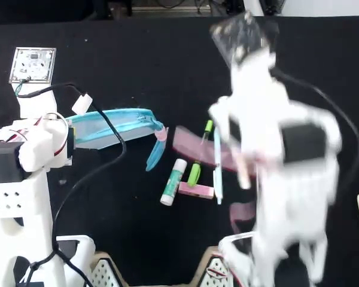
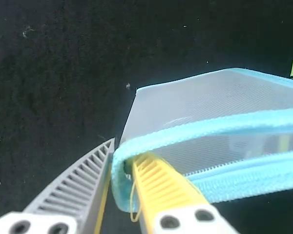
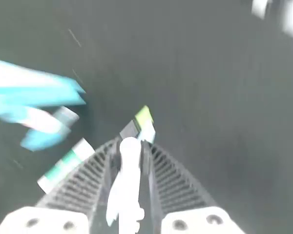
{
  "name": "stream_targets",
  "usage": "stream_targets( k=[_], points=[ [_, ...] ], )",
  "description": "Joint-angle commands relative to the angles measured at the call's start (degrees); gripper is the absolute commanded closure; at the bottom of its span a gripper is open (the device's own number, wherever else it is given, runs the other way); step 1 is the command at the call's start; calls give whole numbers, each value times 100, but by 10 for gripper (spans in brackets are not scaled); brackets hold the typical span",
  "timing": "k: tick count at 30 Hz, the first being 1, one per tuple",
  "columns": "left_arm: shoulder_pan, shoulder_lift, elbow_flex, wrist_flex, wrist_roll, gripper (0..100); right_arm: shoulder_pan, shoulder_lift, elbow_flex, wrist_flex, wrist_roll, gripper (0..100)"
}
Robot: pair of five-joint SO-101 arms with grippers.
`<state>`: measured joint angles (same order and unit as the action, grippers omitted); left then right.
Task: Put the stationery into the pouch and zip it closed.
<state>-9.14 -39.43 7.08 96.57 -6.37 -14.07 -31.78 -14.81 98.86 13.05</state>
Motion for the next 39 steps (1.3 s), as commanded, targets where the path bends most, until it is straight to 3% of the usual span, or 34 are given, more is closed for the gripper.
stream_targets(
  k=[1, 7, 17, 22, 31, 39],
  points=[
    [-13, 18, 136, 79, 44, 970, -923, -1007, -75, -202, -431, 988],
    [4, 18, 136, 44, 44, 970, -1934, -1578, -84, -1204, -756, 987],
    [585, 18, 136, 79, 26, 970, -2840, -1921, -31, -2866, -765, 987],
    [611, 18, 119, 79, 26, 970, -2910, -1965, 602, -3780, -765, 987],
    [611, 18, -259, 88, 26, 970, -3156, -1938, 1631, -4185, -747, 987],
    [611, 18, -259, 281, 26, 970, -3138, -1965, 2457, -5468, -712, 987]
  ],
)
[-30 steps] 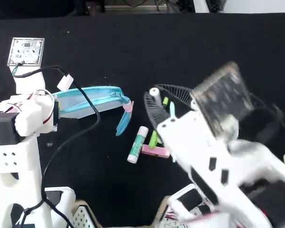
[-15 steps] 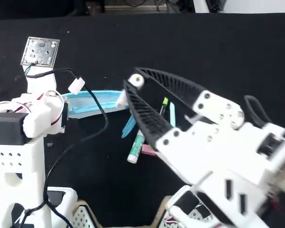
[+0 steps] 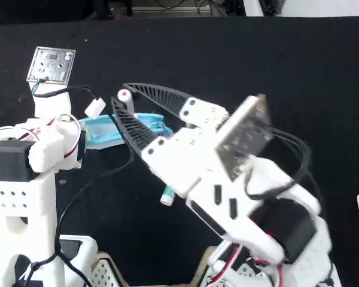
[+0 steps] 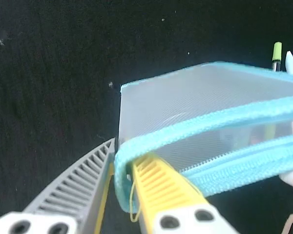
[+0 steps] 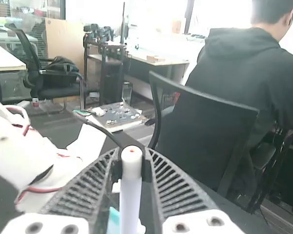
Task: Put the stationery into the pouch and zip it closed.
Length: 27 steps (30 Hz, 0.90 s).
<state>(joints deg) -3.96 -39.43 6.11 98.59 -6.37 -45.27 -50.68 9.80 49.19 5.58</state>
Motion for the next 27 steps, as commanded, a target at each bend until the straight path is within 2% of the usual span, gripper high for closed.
stream_targets(
  k=[1, 9, 27],
  points=[
    [92, 18, -163, 88, 18, 970, -18, -75, -4, -633, 35, 987],
    [92, 18, -163, 97, -237, 970, -18, -40, 13, -1231, 35, 987],
    [66, 79, -356, 97, -211, 970, -18, -92, 1525, -1204, 35, 988]
  ],
)
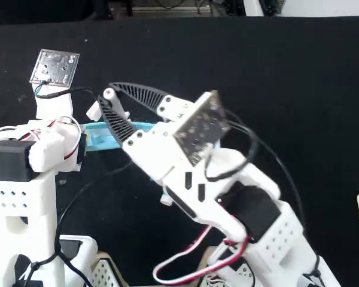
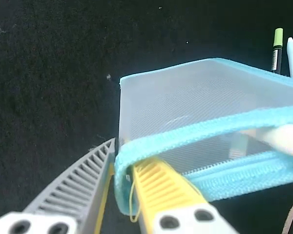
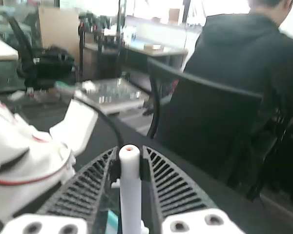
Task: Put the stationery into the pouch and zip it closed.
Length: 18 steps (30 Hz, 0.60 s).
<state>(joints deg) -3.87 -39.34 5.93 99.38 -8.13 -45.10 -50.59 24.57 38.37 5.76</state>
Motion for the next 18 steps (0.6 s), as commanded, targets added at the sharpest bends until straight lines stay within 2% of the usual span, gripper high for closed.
stream_targets(
  k=[1, 8, 10, 12, 15, 18],
  points=[
    [40, 70, -418, 18, -35, 970, -35, -154, 136, -123, 18, 988],
    [48, 79, -637, 88, -35, 970, -35, -1235, 884, 826, 44, 985],
    [75, 79, -602, 88, -35, 970, -62, -1314, 1059, 1125, 334, 951],
    [75, 79, -602, 79, -35, 970, -70, -1270, 1103, 1424, 545, 873],
    [75, 79, -593, 88, -35, 970, -70, -1235, 910, 1776, 536, 793],
    [57, 79, -585, 97, -44, 970, -26, -1279, 40, 2356, 571, 824]
  ],
)
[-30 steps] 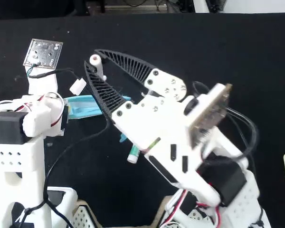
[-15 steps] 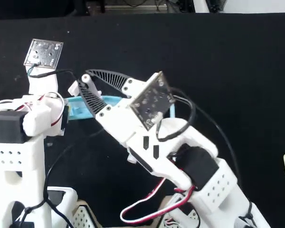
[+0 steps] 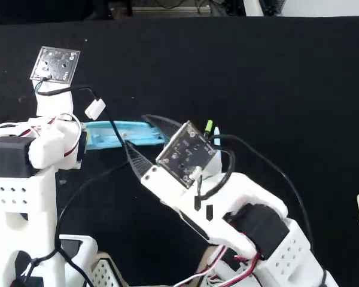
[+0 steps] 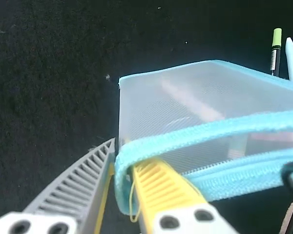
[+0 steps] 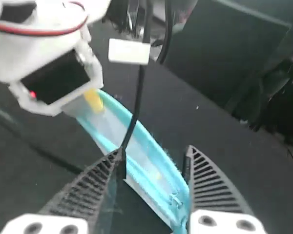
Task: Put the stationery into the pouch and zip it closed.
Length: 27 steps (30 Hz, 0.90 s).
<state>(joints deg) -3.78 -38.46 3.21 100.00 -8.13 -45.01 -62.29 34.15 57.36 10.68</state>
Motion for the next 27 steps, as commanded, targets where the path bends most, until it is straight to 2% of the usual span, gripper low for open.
stream_targets(
  k=[1, 5, 8, 10, 14, 17, 27],
  points=[
    [40, -9, -312, 35, -53, 970, 53, -163, -1323, 774, 79, 838],
    [31, -9, -312, 35, -62, 970, 949, -198, -2703, 2119, 211, 864],
    [57, -9, -312, 35, -44, 970, 1987, 84, -2527, 2927, 413, 864],
    [66, -9, -312, 35, -35, 970, 2541, 400, -1930, 3042, 404, 863],
    [66, -9, -312, 35, -35, 970, 3560, 1209, -637, 2646, -211, 861],
    [66, -9, -312, 35, -53, 970, 4044, 1921, -57, 2075, -677, 861],
    [66, -35, -312, 35, -62, 970, 4158, 4532, -242, 703, -738, 861]
  ],
)
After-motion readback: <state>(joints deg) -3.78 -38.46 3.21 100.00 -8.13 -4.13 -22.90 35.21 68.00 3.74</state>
